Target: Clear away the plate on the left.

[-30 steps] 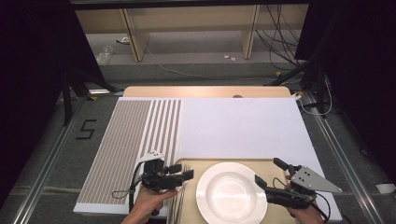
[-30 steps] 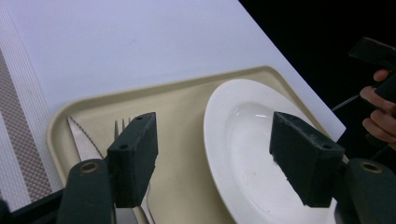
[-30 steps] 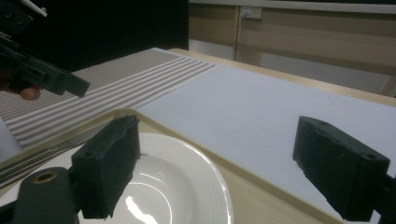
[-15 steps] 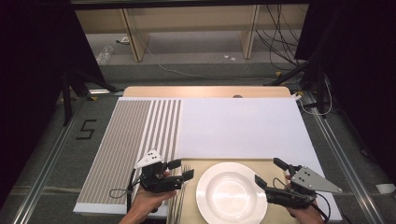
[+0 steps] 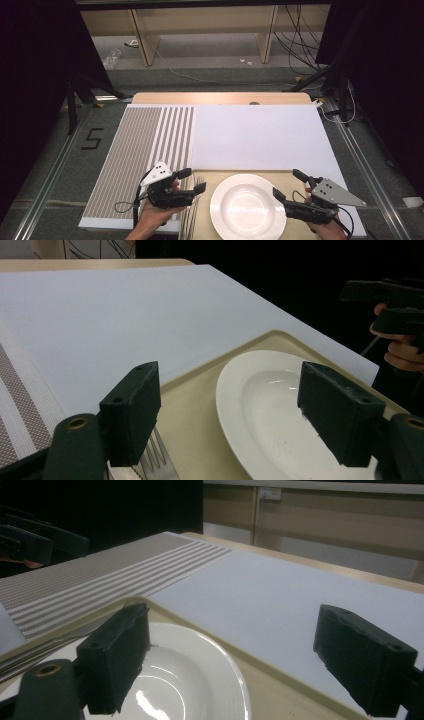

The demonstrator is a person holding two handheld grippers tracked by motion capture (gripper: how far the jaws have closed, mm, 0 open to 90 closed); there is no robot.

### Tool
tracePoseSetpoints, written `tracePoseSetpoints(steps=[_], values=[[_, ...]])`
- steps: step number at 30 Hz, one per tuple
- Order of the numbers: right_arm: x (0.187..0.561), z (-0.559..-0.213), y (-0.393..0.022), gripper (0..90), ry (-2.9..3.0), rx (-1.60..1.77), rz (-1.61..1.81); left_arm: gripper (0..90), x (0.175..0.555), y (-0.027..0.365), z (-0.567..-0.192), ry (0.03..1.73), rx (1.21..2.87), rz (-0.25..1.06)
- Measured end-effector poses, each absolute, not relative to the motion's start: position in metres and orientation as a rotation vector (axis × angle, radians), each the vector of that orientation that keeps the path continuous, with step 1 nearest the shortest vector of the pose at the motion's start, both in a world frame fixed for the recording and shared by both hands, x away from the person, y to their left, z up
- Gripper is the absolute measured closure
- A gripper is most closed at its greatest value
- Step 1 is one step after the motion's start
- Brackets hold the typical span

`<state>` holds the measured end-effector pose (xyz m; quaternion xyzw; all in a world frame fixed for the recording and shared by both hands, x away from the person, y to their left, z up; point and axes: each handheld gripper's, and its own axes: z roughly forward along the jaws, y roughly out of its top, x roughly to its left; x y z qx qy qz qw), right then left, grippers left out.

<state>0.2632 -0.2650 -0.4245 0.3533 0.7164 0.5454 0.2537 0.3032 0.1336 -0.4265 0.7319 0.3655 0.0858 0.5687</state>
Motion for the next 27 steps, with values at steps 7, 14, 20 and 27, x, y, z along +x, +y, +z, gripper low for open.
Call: tracePoseSetpoints(steps=[7,14,20,27], values=[[0.263,-0.424,-0.264,15.6,1.948,0.958,1.480,22.2,0.301,0.135,-0.426,0.846,1.722,0.206],[0.263,-0.424,-0.264,15.6,1.948,0.959,1.482,19.8,0.298,0.141,-0.424,0.837,1.716,0.240],[0.262,-0.424,-0.265,15.6,1.949,0.958,1.482,18.8,0.293,0.148,-0.426,0.823,1.712,0.292],[0.263,-0.424,-0.265,15.6,1.943,0.956,1.487,18.7,0.293,0.152,-0.426,0.827,1.673,0.291]])
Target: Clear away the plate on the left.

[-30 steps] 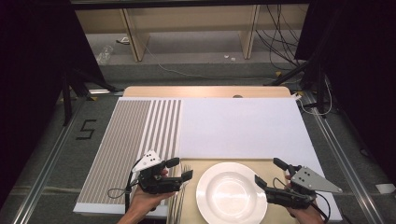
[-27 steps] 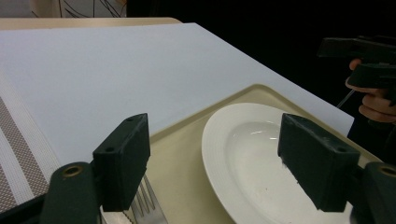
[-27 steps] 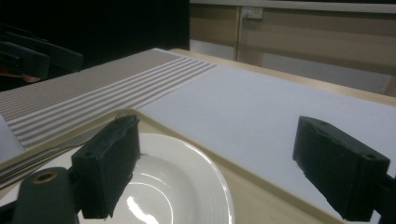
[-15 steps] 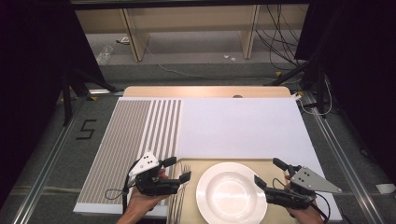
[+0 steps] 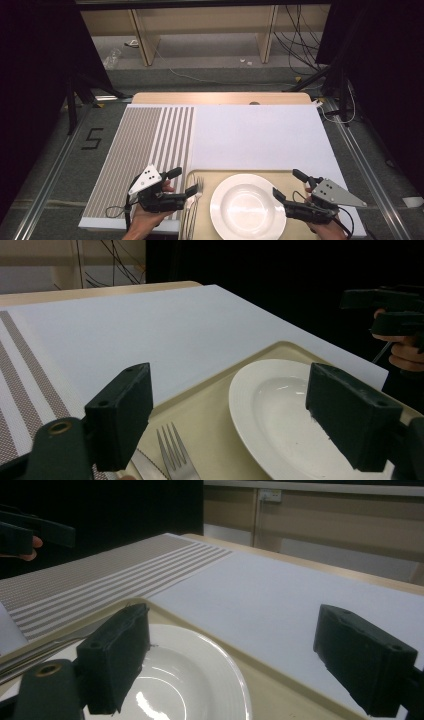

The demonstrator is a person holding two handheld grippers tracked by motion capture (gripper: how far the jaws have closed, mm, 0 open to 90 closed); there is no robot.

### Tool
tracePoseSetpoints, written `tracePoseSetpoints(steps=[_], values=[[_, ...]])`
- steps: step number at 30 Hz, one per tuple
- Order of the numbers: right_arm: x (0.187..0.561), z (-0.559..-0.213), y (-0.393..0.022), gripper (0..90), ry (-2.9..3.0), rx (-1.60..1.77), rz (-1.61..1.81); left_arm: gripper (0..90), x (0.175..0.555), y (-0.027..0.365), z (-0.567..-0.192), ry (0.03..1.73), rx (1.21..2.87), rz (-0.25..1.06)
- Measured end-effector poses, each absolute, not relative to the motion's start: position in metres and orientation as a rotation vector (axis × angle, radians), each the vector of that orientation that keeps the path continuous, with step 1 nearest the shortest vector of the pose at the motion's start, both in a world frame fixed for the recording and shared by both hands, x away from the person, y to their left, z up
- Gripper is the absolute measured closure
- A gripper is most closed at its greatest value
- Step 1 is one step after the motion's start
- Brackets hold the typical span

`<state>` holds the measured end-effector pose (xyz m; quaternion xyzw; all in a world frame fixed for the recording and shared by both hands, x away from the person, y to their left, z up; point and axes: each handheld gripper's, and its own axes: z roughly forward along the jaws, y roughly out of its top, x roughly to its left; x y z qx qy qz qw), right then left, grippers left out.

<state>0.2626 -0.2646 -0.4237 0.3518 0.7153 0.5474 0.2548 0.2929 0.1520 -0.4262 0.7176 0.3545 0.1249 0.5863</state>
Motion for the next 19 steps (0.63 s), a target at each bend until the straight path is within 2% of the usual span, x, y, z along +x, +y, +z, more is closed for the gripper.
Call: tracePoseSetpoints(steps=[19], values=[[0.2625,-0.4236,-0.2649,15.6,1.941,0.961,1.485,18.6,0.2947,0.1534,-0.4269,0.834,1.665,0.291]])
